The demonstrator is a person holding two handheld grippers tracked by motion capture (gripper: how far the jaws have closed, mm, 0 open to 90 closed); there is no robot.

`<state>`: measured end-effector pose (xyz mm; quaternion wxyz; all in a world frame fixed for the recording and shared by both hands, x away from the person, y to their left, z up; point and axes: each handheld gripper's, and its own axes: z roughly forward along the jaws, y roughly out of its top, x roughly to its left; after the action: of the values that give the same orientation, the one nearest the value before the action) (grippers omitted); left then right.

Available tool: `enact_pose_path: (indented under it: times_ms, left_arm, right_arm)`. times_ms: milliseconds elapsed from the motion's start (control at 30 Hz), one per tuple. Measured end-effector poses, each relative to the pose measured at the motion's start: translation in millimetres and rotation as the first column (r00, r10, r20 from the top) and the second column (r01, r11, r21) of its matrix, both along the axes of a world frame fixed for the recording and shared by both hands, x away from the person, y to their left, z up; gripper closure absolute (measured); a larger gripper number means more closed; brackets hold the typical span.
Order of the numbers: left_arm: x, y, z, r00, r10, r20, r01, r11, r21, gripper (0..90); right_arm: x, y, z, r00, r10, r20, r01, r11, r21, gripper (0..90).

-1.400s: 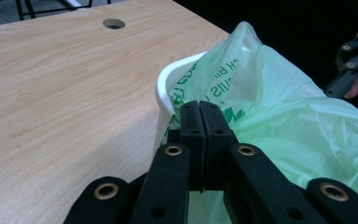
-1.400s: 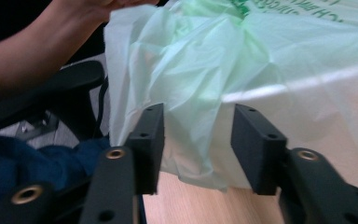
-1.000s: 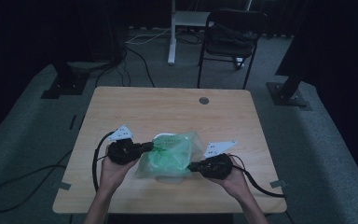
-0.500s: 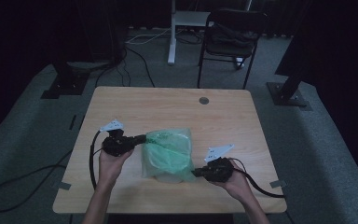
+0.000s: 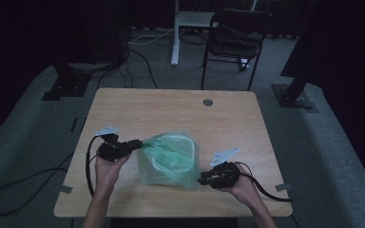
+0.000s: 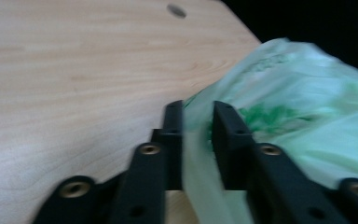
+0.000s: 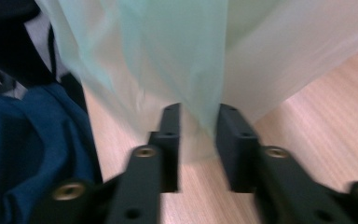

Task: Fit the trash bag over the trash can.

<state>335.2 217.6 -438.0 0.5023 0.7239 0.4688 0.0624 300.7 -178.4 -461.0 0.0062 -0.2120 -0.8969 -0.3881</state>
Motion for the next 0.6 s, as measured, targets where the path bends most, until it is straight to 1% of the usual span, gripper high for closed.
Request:
enact_pose_path:
  times_ms: [100,133,167,200,267,333,400,433,467,533,600]
  left_arm:
    - [-15.6,1.7,12.9,0.9986,-0.020,0.049,0.019,0.9997,0.012,60.6]
    - [-20.5,1.8,15.9,0.9972,-0.038,0.065,0.038,0.9993,0.004,58.1]
    - [-25.0,2.1,18.0,0.9945,-0.066,0.082,0.067,0.9978,-0.001,56.0]
    - [-28.6,1.3,19.0,0.9916,-0.097,0.086,0.098,0.9951,-0.013,54.2]
    - [-34.9,-2.6,17.5,0.9844,-0.154,0.085,0.156,0.9875,-0.020,51.8]
    - [-40.6,-9.8,11.9,0.9724,-0.219,0.081,0.221,0.9750,-0.022,49.6]
    - [-45.1,-16.1,5.1,0.9608,-0.265,0.081,0.267,0.9634,-0.020,49.4]
    - [-46.6,-18.4,1.9,0.9576,-0.277,0.078,0.280,0.9599,-0.022,48.8]
    - [-47.6,-19.9,-1.1,0.9565,-0.282,0.076,0.284,0.9587,-0.020,47.8]
    - [-48.9,-22.4,-5.8,0.9523,-0.297,0.070,0.299,0.9537,-0.027,47.0]
    - [-50.4,-26.5,-8.8,0.9459,-0.319,0.062,0.320,0.9470,-0.022,46.4]
  right_arm:
    - [-1.2,-4.4,11.6,0.9997,0.004,0.023,-0.005,0.9989,0.046,56.4]
    - [-1.6,-5.2,15.2,0.9995,0.005,0.032,-0.007,0.9981,0.061,54.6]
    - [-1.4,-6.0,18.6,0.9991,0.007,0.042,-0.010,0.9970,0.077,53.5]
    - [-1.4,-6.3,21.8,0.9988,0.006,0.048,-0.011,0.9956,0.093,53.5]
    - [-0.7,-5.4,27.2,0.9975,0.011,0.070,-0.019,0.9936,0.112,53.3]
    - [0.4,-2.4,30.2,0.9966,0.020,0.080,-0.029,0.9921,0.122,53.3]
    - [2.1,0.8,31.6,0.9958,0.020,0.090,-0.031,0.9921,0.122,54.4]
    - [3.0,2.4,31.5,0.9954,0.023,0.093,-0.035,0.9916,0.124,55.5]
    - [3.8,3.7,31.3,0.9953,0.026,0.094,-0.037,0.9918,0.122,56.6]
    - [4.1,6.4,30.4,0.9949,0.031,0.096,-0.042,0.9920,0.119,57.3]
    - [4.0,8.2,29.6,0.9947,0.036,0.097,-0.047,0.9918,0.118,57.5]
